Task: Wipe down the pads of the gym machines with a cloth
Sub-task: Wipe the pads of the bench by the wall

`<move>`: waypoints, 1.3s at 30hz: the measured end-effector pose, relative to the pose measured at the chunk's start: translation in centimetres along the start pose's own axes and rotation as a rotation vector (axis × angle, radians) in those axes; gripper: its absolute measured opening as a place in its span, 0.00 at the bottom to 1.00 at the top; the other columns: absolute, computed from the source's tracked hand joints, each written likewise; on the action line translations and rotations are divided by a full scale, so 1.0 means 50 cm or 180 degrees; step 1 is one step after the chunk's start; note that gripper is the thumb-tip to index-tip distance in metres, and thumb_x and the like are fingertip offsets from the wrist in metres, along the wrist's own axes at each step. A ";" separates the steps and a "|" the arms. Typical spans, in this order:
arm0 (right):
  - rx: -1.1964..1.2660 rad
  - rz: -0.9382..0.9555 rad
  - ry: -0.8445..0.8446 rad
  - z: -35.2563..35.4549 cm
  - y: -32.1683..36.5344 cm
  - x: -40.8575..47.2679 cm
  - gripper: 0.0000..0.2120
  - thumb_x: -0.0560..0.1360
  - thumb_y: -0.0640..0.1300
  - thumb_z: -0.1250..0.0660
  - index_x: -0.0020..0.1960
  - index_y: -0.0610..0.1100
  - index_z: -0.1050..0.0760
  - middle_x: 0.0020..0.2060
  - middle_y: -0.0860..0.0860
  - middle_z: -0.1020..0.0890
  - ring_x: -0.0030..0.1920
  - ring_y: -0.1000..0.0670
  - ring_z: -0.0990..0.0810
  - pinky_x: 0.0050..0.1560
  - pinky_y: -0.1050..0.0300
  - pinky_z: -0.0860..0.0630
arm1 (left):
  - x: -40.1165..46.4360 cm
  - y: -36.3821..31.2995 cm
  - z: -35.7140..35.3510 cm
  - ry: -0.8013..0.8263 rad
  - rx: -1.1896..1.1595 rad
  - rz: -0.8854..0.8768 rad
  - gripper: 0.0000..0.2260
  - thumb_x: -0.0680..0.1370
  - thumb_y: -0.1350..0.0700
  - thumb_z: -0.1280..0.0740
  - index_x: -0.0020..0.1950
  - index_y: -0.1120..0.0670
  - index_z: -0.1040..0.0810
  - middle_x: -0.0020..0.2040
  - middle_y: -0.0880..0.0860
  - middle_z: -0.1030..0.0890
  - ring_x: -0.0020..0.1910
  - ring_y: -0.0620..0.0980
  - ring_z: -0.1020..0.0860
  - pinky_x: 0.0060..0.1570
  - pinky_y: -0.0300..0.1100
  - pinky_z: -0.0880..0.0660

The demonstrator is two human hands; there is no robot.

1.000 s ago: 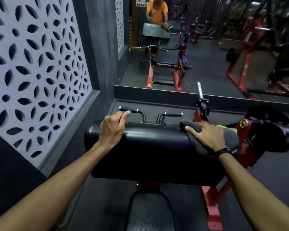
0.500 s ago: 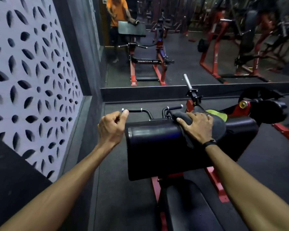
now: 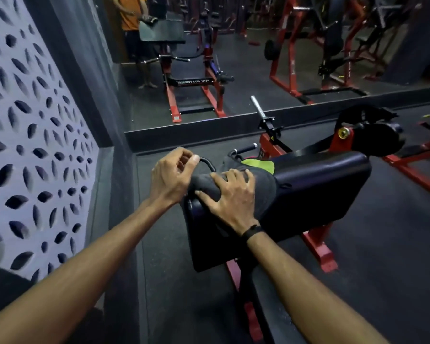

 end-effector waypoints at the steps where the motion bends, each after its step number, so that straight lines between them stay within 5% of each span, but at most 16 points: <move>1: 0.0023 0.0000 -0.0059 0.002 -0.001 -0.001 0.26 0.72 0.72 0.39 0.56 0.53 0.19 0.49 0.49 0.18 0.57 0.46 0.23 0.68 0.37 0.36 | 0.012 -0.005 -0.015 0.0112 -0.0028 -0.0062 0.17 0.76 0.38 0.40 0.47 0.49 0.20 0.40 0.45 0.18 0.40 0.44 0.21 0.42 0.47 0.23; 7: 0.0117 -0.0216 -0.0249 0.007 -0.002 -0.006 0.25 0.70 0.68 0.36 0.55 0.51 0.19 0.49 0.49 0.18 0.58 0.44 0.22 0.71 0.34 0.41 | 0.042 -0.031 -0.112 0.0721 -0.0386 -0.0617 0.16 0.78 0.42 0.38 0.53 0.52 0.19 0.48 0.45 0.18 0.46 0.45 0.20 0.50 0.54 0.22; 12: 0.0031 -0.0956 -0.0586 0.013 -0.015 -0.031 0.27 0.67 0.67 0.32 0.60 0.54 0.18 0.59 0.49 0.19 0.71 0.42 0.29 0.70 0.21 0.55 | 0.054 -0.035 -0.170 0.1150 -0.0608 -0.0979 0.16 0.80 0.42 0.40 0.58 0.50 0.21 0.55 0.45 0.20 0.52 0.49 0.20 0.55 0.62 0.26; 19: 0.1049 -0.2932 -0.1598 -0.013 0.009 -0.156 0.36 0.71 0.66 0.37 0.77 0.56 0.35 0.81 0.48 0.45 0.81 0.43 0.55 0.72 0.25 0.53 | 0.021 -0.062 -0.198 0.1480 -0.0861 -0.1522 0.24 0.81 0.42 0.46 0.68 0.56 0.27 0.62 0.44 0.27 0.59 0.43 0.26 0.60 0.48 0.33; 26: 0.1940 -0.4269 -0.2280 -0.107 0.035 -0.263 0.34 0.74 0.72 0.44 0.77 0.65 0.46 0.81 0.56 0.46 0.80 0.53 0.53 0.78 0.49 0.52 | -0.016 -0.084 -0.251 0.2215 -0.0517 -0.2225 0.30 0.78 0.38 0.41 0.74 0.55 0.30 0.73 0.52 0.30 0.69 0.49 0.29 0.65 0.60 0.31; 29: 0.2072 -0.4747 -0.2426 -0.129 0.006 -0.300 0.36 0.73 0.74 0.48 0.78 0.61 0.41 0.79 0.56 0.40 0.79 0.52 0.46 0.78 0.48 0.47 | -0.039 -0.094 -0.275 0.2539 -0.0208 -0.2488 0.32 0.77 0.36 0.42 0.77 0.51 0.33 0.79 0.52 0.37 0.76 0.48 0.36 0.72 0.50 0.41; 34: 0.2523 -0.5624 -0.2249 -0.219 -0.056 -0.386 0.32 0.80 0.66 0.43 0.79 0.52 0.39 0.78 0.48 0.37 0.78 0.46 0.43 0.74 0.50 0.50 | -0.058 -0.093 -0.290 0.2801 0.0061 -0.2670 0.32 0.78 0.35 0.43 0.80 0.48 0.37 0.82 0.50 0.43 0.79 0.43 0.43 0.76 0.51 0.46; 39: 0.2373 -0.5589 -0.2550 -0.262 -0.087 -0.425 0.44 0.71 0.74 0.48 0.76 0.45 0.32 0.71 0.42 0.27 0.73 0.42 0.32 0.75 0.53 0.40 | -0.063 -0.087 -0.307 0.2995 0.0288 -0.2694 0.32 0.79 0.35 0.44 0.80 0.47 0.38 0.82 0.47 0.44 0.80 0.41 0.47 0.78 0.50 0.51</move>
Point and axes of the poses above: each hand's wrist, its own x-axis towards the middle knuckle, its own z-axis out of the back of the hand, y = z × x, the point moved 9 cm from there along x, towards the middle knuckle
